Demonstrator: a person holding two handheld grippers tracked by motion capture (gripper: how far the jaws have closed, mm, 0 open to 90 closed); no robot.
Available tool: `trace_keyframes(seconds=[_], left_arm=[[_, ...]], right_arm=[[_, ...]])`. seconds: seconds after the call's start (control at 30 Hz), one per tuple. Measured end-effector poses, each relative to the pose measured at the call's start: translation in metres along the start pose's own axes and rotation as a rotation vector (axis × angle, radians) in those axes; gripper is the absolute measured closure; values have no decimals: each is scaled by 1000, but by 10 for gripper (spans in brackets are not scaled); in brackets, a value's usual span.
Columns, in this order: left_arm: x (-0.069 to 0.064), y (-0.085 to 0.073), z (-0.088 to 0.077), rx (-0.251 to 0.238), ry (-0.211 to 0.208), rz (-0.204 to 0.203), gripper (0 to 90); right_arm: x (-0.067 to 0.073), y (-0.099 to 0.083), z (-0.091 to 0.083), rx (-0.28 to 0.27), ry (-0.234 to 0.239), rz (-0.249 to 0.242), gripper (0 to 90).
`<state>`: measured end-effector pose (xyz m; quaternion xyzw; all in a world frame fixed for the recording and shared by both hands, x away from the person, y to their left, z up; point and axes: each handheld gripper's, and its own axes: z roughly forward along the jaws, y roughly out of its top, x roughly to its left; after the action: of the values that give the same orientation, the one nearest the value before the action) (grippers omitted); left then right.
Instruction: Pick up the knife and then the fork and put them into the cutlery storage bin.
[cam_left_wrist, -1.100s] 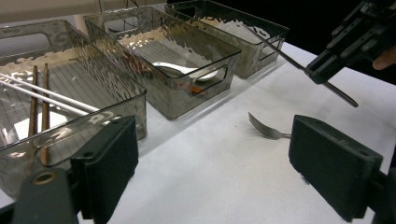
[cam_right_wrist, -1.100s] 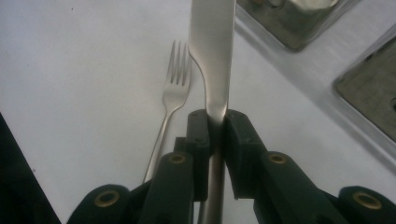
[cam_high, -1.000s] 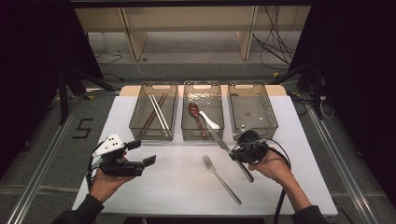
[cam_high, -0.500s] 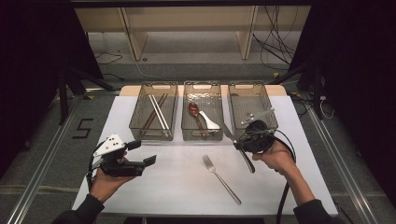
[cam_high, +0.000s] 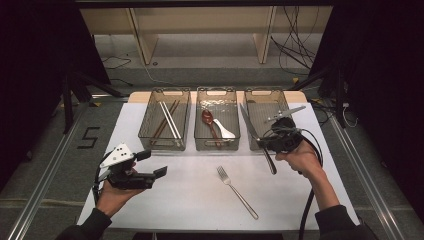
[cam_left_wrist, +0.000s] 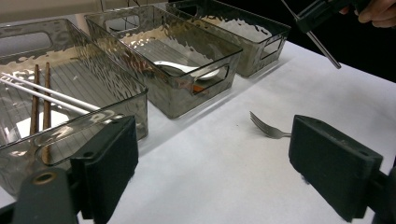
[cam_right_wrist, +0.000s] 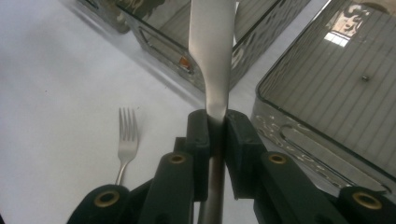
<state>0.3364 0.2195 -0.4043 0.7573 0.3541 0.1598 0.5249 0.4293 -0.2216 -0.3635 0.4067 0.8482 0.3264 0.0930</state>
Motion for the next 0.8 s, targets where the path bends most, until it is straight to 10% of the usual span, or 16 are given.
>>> trace_keyframes(seconds=[0.8], left_arm=[[0, 0, 0, -5, 1, -3, 153]], right_arm=[[-29, 27, -11, -76, -82, 61, 811]])
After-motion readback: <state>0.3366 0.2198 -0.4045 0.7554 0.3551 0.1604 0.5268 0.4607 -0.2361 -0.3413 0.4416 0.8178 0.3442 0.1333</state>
